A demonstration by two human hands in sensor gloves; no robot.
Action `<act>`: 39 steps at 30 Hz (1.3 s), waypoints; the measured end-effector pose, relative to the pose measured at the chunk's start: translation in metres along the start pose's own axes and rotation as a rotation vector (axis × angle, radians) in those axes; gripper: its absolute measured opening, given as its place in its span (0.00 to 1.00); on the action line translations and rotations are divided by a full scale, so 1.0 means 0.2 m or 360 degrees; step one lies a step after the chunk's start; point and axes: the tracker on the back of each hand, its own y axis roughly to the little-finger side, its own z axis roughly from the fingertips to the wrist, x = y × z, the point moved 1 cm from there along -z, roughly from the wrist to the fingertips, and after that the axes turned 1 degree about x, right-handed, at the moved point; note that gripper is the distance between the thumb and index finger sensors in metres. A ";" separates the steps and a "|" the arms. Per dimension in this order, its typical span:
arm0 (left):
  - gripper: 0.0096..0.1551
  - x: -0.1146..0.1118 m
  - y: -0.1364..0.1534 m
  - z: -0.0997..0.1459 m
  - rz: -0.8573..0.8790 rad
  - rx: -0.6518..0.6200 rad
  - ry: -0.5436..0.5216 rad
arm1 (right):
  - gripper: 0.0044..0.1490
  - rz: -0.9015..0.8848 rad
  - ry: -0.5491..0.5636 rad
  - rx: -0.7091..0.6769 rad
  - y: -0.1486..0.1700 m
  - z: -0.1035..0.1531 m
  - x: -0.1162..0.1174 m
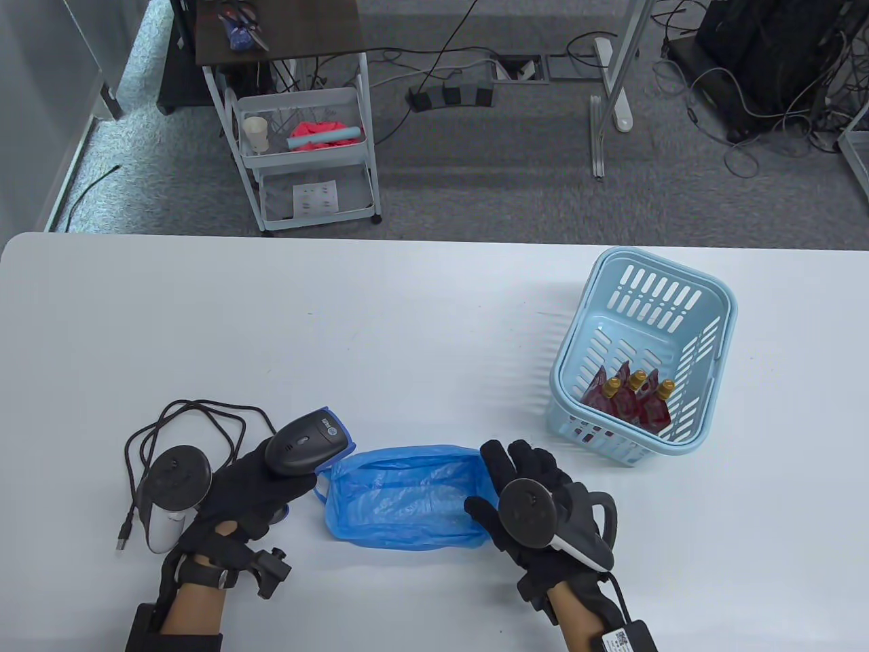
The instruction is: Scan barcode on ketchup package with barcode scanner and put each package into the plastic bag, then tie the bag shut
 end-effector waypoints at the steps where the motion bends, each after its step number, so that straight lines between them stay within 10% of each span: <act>1: 0.33 0.00 0.00 0.00 -0.0002 0.0002 -0.0001 | 0.48 -0.0017 0.0039 0.0012 0.00 0.00 -0.02; 17: 0.31 0.00 0.00 0.00 0.0004 0.0001 0.0030 | 0.38 0.0012 0.0401 0.0411 0.21 -0.10 -0.51; 39: 0.31 0.00 0.00 0.00 0.0035 -0.0005 0.0051 | 0.33 0.0187 0.0007 0.0889 0.44 -0.37 -0.39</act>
